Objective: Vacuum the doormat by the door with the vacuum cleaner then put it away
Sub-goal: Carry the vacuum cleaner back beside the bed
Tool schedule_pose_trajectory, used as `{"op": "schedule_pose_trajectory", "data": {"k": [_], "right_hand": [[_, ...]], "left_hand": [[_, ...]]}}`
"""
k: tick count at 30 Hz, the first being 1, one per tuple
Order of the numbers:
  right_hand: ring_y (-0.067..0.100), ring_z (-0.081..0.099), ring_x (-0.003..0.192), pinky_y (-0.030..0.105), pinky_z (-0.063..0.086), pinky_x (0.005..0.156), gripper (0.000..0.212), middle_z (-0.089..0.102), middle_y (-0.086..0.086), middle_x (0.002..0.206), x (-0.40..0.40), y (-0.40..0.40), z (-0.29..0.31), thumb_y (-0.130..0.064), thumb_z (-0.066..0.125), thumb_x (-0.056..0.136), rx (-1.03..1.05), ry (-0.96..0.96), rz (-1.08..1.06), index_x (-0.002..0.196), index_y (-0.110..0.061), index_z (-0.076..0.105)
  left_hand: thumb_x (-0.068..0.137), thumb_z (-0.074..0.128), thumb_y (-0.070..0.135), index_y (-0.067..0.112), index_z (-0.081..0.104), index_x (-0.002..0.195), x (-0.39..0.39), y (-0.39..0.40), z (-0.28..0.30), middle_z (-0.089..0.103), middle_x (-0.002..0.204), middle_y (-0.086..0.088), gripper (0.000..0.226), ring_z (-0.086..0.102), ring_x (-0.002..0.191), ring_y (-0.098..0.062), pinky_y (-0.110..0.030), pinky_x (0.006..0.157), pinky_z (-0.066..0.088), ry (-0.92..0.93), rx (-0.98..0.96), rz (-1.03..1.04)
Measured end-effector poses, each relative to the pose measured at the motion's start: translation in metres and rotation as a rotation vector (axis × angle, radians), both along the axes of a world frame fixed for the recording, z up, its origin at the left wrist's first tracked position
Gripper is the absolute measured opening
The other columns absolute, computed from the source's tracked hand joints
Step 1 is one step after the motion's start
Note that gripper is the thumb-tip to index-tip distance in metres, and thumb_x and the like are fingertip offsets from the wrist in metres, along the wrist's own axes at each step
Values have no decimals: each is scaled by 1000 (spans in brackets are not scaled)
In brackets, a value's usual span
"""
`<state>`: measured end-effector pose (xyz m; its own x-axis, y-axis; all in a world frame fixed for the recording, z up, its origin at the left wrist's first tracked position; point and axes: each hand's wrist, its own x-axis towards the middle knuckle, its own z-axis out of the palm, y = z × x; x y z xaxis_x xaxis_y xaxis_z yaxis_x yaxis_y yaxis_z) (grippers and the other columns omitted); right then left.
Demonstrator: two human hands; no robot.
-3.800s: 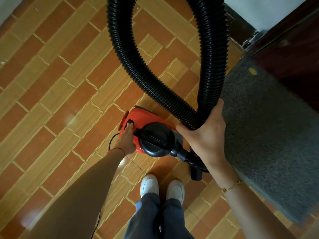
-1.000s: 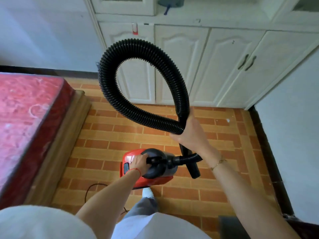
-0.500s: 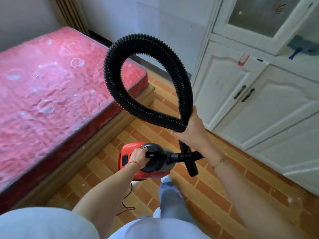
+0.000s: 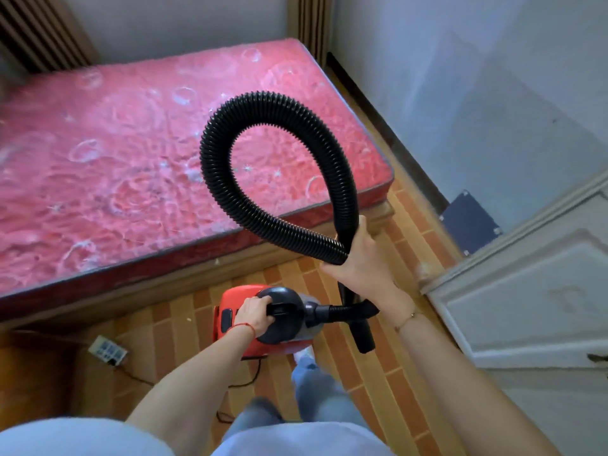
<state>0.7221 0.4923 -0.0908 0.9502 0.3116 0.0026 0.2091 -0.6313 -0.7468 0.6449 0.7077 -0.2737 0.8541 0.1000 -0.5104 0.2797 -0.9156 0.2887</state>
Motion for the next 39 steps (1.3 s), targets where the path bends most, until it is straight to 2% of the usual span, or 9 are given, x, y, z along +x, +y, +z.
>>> {"op": "schedule_pose_trajectory", "data": {"k": [3,7,12,20,24,30,36,39], "right_hand": [[9,59,72,39,55,58,60,55,-4,82,37,14,-3,-24,77,67,19,8,89,108,-22,33],[15,60,74,38,54,59,74,55,-4,87,74,29,-5,-27,76,67,25,-13,178,126,-18,32],[15,60,72,43,55,59,69,54,-1,85,111,45,-4,-27,76,67,46,-25,241,120,-17,33],[13,58,75,42,56,61,67,54,0,89,161,70,-21,-24,77,68,51,32,282,118,-19,32],[14,59,78,41,56,63,81,55,0,91,187,86,-43,-26,77,69,46,81,282,132,-14,28],[14,59,73,41,55,58,66,53,-2,85,231,113,-99,-29,75,67,46,130,250,114,-28,29],[19,57,74,38,50,55,67,51,0,87,268,144,-197,-30,75,65,9,164,224,113,-21,30],[20,56,72,31,43,52,67,50,0,88,281,162,-256,-29,77,65,-23,168,223,112,-20,29]], "left_hand": [[85,63,23,12,58,110,15,0,3,65,112,-15,28,57,107,-36,-40,86,46,-1,-9,89],[85,62,23,13,58,105,33,2,9,66,108,-15,23,58,103,-36,-40,82,48,-4,-34,216],[85,64,22,15,59,101,55,9,11,66,101,-13,17,60,99,-33,-38,77,49,1,-71,340],[84,66,21,13,61,99,93,28,-11,67,98,-13,18,61,97,-34,-39,78,49,1,-88,400],[83,67,20,14,61,97,116,39,-31,68,95,-12,16,62,94,-33,-41,79,50,14,-97,406],[83,66,20,15,62,101,153,62,-83,67,98,-13,19,60,98,-33,-41,82,50,40,-111,409],[84,64,20,16,61,106,182,82,-169,64,103,-12,23,57,102,-32,-40,86,47,59,-81,378],[86,59,21,17,59,108,195,92,-222,60,104,-11,23,54,104,-31,-39,89,44,77,-54,340]]}}
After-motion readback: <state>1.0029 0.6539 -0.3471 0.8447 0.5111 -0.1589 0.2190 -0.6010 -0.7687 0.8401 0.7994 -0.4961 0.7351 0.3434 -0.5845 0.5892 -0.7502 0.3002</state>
